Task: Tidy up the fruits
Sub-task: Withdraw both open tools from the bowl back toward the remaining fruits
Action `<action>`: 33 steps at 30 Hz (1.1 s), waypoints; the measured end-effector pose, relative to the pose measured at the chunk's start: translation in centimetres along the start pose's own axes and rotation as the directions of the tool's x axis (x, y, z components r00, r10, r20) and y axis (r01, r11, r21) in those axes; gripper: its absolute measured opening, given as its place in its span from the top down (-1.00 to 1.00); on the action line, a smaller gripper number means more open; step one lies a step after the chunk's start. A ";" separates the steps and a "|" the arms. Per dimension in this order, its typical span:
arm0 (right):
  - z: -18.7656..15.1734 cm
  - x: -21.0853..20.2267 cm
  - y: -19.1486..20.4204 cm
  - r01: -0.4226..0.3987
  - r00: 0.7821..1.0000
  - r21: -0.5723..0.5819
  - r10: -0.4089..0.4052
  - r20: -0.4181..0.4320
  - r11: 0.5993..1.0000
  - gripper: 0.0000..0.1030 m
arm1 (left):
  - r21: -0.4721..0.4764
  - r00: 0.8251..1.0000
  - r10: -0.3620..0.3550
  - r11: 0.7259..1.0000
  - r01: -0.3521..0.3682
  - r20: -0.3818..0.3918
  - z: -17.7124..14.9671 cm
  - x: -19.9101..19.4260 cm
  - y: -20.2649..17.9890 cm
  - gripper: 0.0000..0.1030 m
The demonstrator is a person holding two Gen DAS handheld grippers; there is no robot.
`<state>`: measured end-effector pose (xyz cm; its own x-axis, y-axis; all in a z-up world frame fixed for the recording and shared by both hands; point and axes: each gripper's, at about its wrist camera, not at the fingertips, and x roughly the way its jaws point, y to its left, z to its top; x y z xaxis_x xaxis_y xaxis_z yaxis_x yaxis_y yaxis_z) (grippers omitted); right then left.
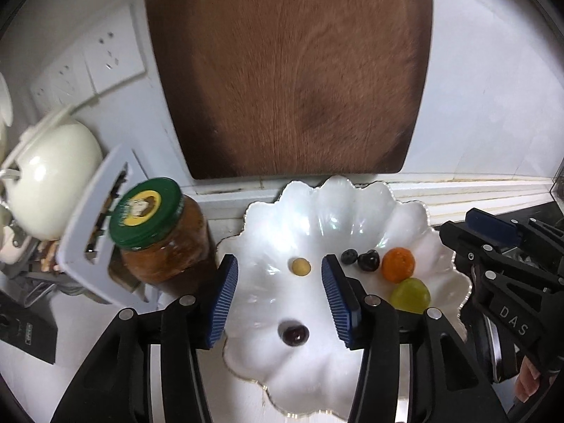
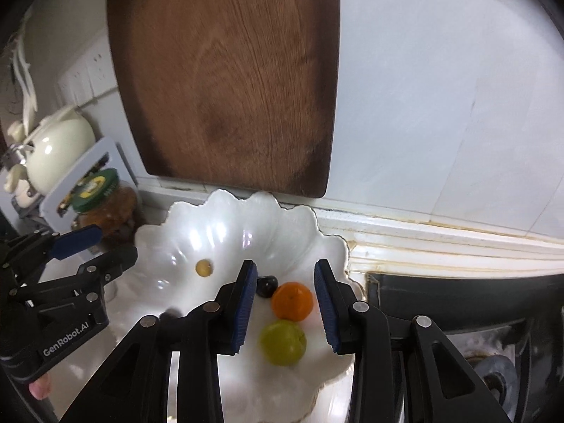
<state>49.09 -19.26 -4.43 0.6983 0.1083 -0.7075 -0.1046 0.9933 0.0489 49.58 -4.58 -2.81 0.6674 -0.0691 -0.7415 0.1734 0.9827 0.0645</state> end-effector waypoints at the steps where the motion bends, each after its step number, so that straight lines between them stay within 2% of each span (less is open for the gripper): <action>1: -0.1 -0.5 -0.1 0.000 1.000 -0.001 0.000 0.008 1.000 0.31 | 0.002 1.000 0.002 1.000 -0.002 0.009 -0.2 -0.7 0.0 0.02; 13: -2.7 -8.3 0.8 -0.004 0.993 -0.031 0.008 0.121 0.999 0.31 | 0.051 0.994 0.005 0.999 -0.011 0.108 -2.9 -8.3 -1.1 -0.01; 18: -4.0 -11.1 0.9 -0.028 0.988 -0.035 0.032 0.149 0.999 0.31 | 0.056 0.990 -0.025 0.998 0.018 0.136 -4.2 -11.3 -1.4 -0.03; 33: -8.9 -17.8 1.1 -0.050 0.978 -0.074 0.064 0.199 0.996 0.31 | 0.071 0.985 -0.061 0.996 0.050 0.164 -9.5 -17.8 -3.7 -0.04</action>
<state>30.21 -20.49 1.95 0.8169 0.1778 -0.5487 -0.1918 0.9809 0.0322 30.12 -5.33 3.81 0.7653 -0.1561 -0.6245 0.2576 0.9634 0.0748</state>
